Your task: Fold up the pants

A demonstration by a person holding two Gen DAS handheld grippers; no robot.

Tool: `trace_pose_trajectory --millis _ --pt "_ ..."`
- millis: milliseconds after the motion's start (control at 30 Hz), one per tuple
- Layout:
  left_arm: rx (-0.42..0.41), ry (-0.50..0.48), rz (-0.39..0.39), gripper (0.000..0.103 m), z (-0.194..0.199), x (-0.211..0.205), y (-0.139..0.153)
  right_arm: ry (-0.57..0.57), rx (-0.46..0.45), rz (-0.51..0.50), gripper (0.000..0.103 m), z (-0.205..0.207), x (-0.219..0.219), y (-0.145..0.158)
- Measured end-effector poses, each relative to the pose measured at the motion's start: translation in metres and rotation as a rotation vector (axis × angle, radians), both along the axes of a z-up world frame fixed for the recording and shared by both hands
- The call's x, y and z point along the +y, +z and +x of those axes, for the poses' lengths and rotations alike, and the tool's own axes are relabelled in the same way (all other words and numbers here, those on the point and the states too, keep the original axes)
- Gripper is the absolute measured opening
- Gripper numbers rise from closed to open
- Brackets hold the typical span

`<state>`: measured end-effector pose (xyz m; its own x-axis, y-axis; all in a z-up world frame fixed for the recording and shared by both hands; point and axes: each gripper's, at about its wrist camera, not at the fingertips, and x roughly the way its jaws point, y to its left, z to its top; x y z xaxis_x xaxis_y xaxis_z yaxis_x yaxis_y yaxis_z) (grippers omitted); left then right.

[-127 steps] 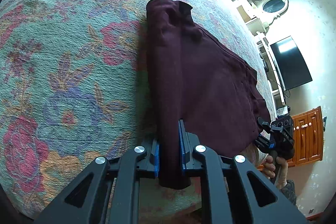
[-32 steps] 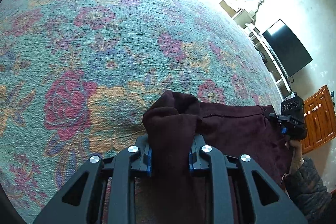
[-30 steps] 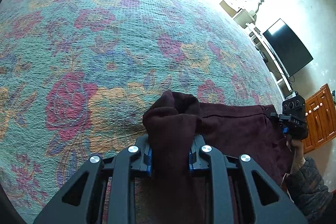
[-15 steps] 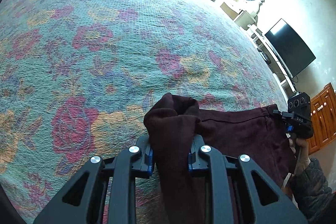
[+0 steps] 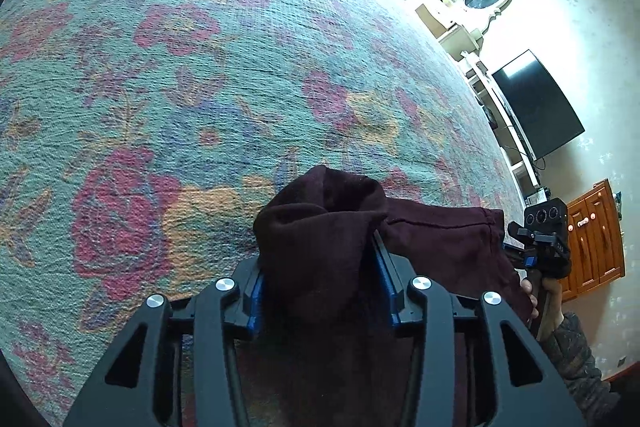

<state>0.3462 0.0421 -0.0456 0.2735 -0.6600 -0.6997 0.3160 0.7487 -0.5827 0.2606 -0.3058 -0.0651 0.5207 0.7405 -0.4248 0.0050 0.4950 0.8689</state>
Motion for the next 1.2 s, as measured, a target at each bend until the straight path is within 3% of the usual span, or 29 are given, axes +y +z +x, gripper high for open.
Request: trace_pose_trajectory --millis 33,67,100,133,300,433,600,700,967,1133,1200 --pt "0.001 0.001 0.005 0.044 0.0 -0.001 0.0 0.008 0.0 -0.004 0.056 0.001 0.002 0.0" --pt "0.002 0.003 0.011 0.041 0.0 -0.001 0.0 0.003 0.0 -0.015 0.036 0.001 0.003 0.0" --pt "-0.004 0.01 0.024 0.031 0.0 -0.002 0.0 0.001 0.013 -0.01 0.023 0.002 0.003 -0.004" --pt "-0.003 0.01 0.028 0.029 0.001 -0.002 -0.001 -0.011 0.013 0.001 0.016 0.001 0.002 -0.006" --pt "-0.068 0.026 0.088 0.022 -0.001 -0.008 0.009 -0.047 -0.073 -0.083 0.01 0.004 0.008 0.016" --pt "-0.07 0.037 0.085 0.021 0.013 -0.01 0.015 -0.069 -0.112 -0.088 0.009 0.025 0.002 0.033" --pt "-0.053 0.05 0.09 0.021 0.029 -0.014 0.009 -0.064 -0.064 -0.09 0.009 0.044 -0.002 0.026" --pt "-0.038 0.041 0.067 0.022 0.029 -0.01 0.002 -0.089 -0.026 -0.007 0.009 0.035 -0.007 0.011" --pt "-0.01 0.013 0.037 0.025 0.032 -0.004 -0.001 -0.131 -0.019 -0.001 0.009 -0.001 -0.012 0.001" --pt "-0.01 0.014 0.01 0.033 0.022 0.003 0.0 -0.12 0.018 0.004 0.032 -0.03 -0.008 0.003" --pt "0.002 0.001 -0.006 0.045 0.014 0.007 0.0 -0.12 0.0 0.01 0.04 -0.045 -0.007 0.01"
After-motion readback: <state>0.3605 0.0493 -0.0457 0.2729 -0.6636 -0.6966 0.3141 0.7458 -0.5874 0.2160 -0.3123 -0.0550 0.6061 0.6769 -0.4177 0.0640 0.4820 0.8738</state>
